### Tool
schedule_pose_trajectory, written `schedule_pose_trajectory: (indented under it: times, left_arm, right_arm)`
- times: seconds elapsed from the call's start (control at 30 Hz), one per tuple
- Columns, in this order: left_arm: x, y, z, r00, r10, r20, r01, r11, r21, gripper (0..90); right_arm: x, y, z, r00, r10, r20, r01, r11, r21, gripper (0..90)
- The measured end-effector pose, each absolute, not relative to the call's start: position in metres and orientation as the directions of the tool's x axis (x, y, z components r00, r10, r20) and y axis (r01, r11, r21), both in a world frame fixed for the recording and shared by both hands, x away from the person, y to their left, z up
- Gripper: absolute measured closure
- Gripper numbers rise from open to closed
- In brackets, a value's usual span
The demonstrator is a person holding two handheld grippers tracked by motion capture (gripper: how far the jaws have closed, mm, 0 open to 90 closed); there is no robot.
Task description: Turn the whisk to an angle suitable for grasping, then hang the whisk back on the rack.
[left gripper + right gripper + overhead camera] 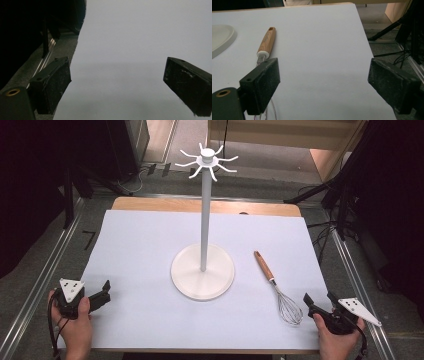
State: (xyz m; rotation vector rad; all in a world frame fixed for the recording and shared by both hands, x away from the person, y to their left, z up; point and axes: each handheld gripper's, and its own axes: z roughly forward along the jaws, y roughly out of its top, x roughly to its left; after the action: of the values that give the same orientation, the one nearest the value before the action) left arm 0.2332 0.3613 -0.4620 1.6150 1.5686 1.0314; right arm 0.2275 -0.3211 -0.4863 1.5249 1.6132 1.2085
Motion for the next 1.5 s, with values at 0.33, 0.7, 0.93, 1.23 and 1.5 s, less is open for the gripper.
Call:
schedule_pose_trajectory:
  times: [0.33, 0.7, 0.93, 1.23, 1.5]
  left_arm:
    - [0.233, 0.36, -0.462, -0.03, 0.994, 0.104, 0.477, -0.077, 0.875, 7.9]
    - [0.233, 0.36, -0.462, -0.03, 0.994, 0.106, 0.48, -0.079, 0.874, 7.9]
    - [0.233, 0.361, -0.462, -0.031, 0.994, 0.102, 0.48, -0.074, 0.874, 7.9]
    - [0.233, 0.361, -0.462, -0.032, 0.995, 0.098, 0.478, -0.071, 0.875, 7.9]
    - [0.233, 0.361, -0.462, -0.031, 0.995, 0.099, 0.482, -0.072, 0.873, 7.9]
  right_arm:
    - [0.228, -0.316, -0.482, -0.136, 0.984, 0.113, 0.45, -0.04, 0.892, 40.9]
    - [0.245, -0.309, -0.46, -0.232, 0.972, -0.018, 0.526, 0.141, 0.838, 59.7]
    - [0.264, -0.307, -0.446, -0.276, 0.961, -0.001, 0.626, 0.18, 0.759, 67.9]
    - [0.285, -0.293, -0.423, -0.332, 0.943, 0.027, 0.749, 0.246, 0.615, 62.5]
    - [0.302, -0.282, -0.413, -0.375, 0.923, 0.089, 0.824, 0.287, 0.488, 57.9]
